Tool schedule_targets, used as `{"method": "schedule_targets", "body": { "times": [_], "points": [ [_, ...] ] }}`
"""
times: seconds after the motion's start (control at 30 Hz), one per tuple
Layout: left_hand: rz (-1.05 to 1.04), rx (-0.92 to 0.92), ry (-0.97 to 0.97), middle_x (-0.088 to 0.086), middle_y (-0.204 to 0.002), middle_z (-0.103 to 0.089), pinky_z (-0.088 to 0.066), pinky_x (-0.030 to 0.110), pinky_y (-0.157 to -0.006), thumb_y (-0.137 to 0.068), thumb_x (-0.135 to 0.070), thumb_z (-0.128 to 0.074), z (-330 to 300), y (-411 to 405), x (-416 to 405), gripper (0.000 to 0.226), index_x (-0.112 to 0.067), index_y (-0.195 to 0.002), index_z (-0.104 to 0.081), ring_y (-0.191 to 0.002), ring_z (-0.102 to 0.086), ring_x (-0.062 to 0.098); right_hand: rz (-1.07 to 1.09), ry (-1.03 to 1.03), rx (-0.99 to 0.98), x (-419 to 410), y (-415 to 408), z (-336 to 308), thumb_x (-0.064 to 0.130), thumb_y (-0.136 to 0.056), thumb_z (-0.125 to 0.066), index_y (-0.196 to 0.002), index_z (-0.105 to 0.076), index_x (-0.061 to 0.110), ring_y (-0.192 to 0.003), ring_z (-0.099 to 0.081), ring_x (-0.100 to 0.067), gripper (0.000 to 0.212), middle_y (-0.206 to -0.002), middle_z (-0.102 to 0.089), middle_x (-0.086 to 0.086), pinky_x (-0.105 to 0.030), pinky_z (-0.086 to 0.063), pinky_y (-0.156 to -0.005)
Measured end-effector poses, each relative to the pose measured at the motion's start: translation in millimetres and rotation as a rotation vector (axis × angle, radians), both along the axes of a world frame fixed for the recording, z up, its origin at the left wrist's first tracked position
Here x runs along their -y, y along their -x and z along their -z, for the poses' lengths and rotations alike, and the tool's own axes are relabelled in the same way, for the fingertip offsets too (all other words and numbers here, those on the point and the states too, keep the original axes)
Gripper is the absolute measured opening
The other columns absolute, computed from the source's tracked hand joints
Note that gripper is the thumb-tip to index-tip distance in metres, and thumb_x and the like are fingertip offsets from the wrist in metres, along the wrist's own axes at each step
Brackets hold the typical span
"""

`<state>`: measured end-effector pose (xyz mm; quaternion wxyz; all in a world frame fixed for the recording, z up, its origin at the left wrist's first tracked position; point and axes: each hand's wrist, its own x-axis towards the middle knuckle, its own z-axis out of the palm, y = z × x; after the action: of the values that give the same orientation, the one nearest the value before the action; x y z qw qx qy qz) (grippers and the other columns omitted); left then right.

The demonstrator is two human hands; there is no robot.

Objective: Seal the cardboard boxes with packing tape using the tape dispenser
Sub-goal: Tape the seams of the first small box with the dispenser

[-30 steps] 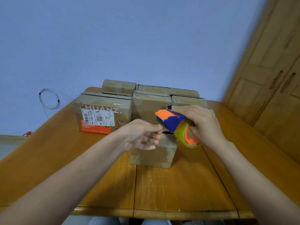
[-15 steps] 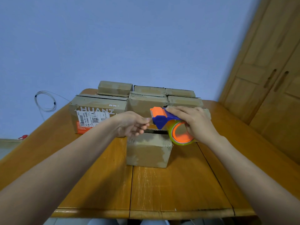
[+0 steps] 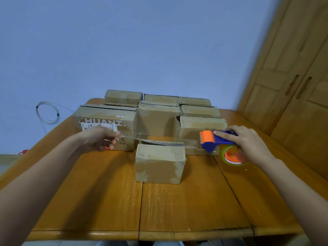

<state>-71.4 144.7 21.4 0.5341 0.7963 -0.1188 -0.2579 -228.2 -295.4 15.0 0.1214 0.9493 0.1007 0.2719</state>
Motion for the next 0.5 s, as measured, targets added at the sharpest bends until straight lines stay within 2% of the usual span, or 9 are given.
{"method": "schedule_targets", "body": {
  "times": [0.2,0.33,0.4,0.5],
  "points": [
    [-0.064,0.0,0.152,0.002,-0.072,-0.06,-0.04,0.025,-0.056,-0.097,-0.022,-0.05,4.0,5.1,5.3,0.027,-0.014,-0.071,-0.05,-0.064,-0.06,0.015,0.018,-0.067,0.05,6.4,-3.5,3.1,-0.006,-0.065,-0.081,-0.139,-0.047,0.032,-0.097,-0.059,-0.033,0.09,-0.114,-0.062,-0.012,-0.045,-0.048,-0.072],
    [-0.231,-0.133,0.496,0.009,-0.078,-0.065,-0.055,0.026,-0.056,-0.094,-0.011,-0.048,3.9,16.2,20.0,0.025,-0.012,-0.069,-0.045,-0.067,-0.066,0.018,-0.001,-0.068,0.093,10.1,-4.9,4.5,-0.006,-0.062,-0.083,-0.139,-0.042,0.028,-0.098,-0.061,-0.035,0.093,-0.115,-0.064,-0.013,-0.044,-0.05,-0.07],
    [-0.284,-0.223,0.698,0.015,-0.084,-0.066,-0.06,0.033,-0.062,-0.092,-0.006,-0.047,4.0,21.5,28.9,0.021,-0.01,-0.071,-0.044,-0.076,-0.067,0.025,0.004,-0.075,0.126,11.4,-4.4,5.8,-0.008,-0.063,-0.082,-0.138,-0.044,0.024,-0.099,-0.062,-0.036,0.091,-0.115,-0.065,-0.013,-0.045,-0.051,-0.07],
    [-0.341,-0.287,0.812,0.017,-0.086,-0.063,-0.061,0.036,-0.061,-0.089,-0.005,-0.045,5.2,27.6,42.5,0.012,-0.01,-0.078,-0.047,-0.081,-0.064,0.028,0.049,-0.104,0.193,11.1,-2.7,10.8,-0.01,-0.062,-0.081,-0.136,-0.05,0.014,-0.101,-0.063,-0.038,0.084,-0.114,-0.066,-0.015,-0.047,-0.052,-0.073]
  ]
}}
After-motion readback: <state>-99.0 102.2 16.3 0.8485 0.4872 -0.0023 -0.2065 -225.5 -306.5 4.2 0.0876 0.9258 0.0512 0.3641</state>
